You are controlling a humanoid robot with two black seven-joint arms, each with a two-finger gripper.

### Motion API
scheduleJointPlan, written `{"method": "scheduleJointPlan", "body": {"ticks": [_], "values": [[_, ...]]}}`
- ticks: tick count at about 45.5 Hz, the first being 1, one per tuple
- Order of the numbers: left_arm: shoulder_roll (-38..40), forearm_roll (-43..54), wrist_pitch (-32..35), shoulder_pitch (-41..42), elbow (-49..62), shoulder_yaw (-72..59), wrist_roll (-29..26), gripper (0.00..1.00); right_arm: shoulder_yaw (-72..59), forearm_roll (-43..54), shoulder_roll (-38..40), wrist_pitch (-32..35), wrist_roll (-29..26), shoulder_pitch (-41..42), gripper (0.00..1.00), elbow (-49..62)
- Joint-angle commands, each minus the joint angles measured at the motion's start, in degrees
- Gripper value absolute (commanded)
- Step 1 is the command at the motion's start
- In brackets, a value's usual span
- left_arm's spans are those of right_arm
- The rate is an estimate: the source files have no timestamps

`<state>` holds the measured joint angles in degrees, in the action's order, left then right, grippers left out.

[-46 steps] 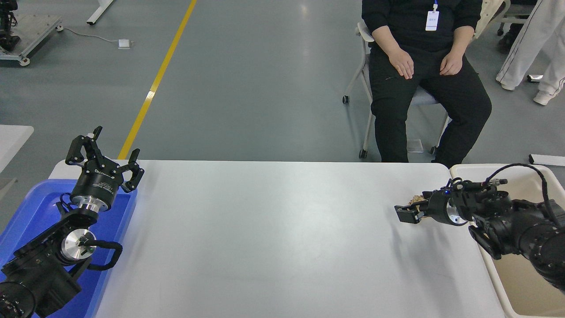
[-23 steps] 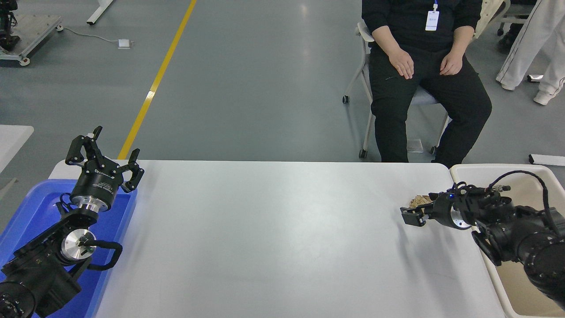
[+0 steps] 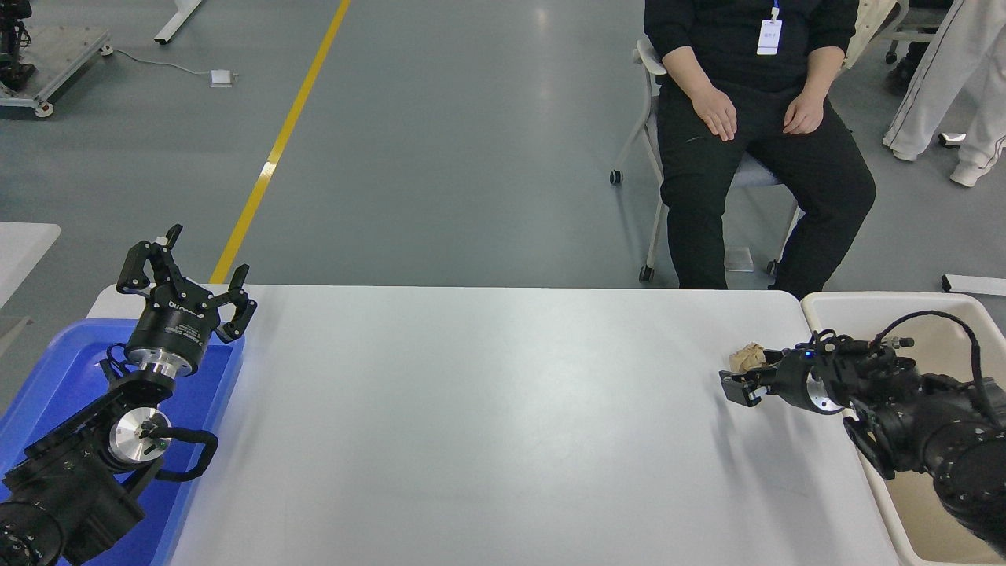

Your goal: Clean the table surface

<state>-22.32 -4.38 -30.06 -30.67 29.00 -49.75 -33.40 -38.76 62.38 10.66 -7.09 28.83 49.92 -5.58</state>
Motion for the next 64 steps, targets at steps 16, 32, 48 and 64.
{"method": "scheduleJointPlan", "body": {"ticks": [16,32,48,64], "values": [[0.0,-0.01,0.0,0.0,0.0,0.0,0.0,1.0,-0.35,-1.56,-0.73,0.15,-0.18,-0.17,0.53,0.04],[0.0,-0.01,0.0,0.0,0.0,0.0,0.0,1.0,0.53,-5.76,-0.38,4.72,-0.18,0.88,0.0,0.04],[0.0,-0.01,0.0,0.0,0.0,0.0,0.0,1.0,1.67,-22.72,0.59,4.72,0.35,4.05,0.0,-0.05],[0.0,0.08,0.0,0.0,0.0,0.0,0.0,1.0,15.63,-31.26,7.88,7.09,4.74,12.3,0.0,-3.55]]}}
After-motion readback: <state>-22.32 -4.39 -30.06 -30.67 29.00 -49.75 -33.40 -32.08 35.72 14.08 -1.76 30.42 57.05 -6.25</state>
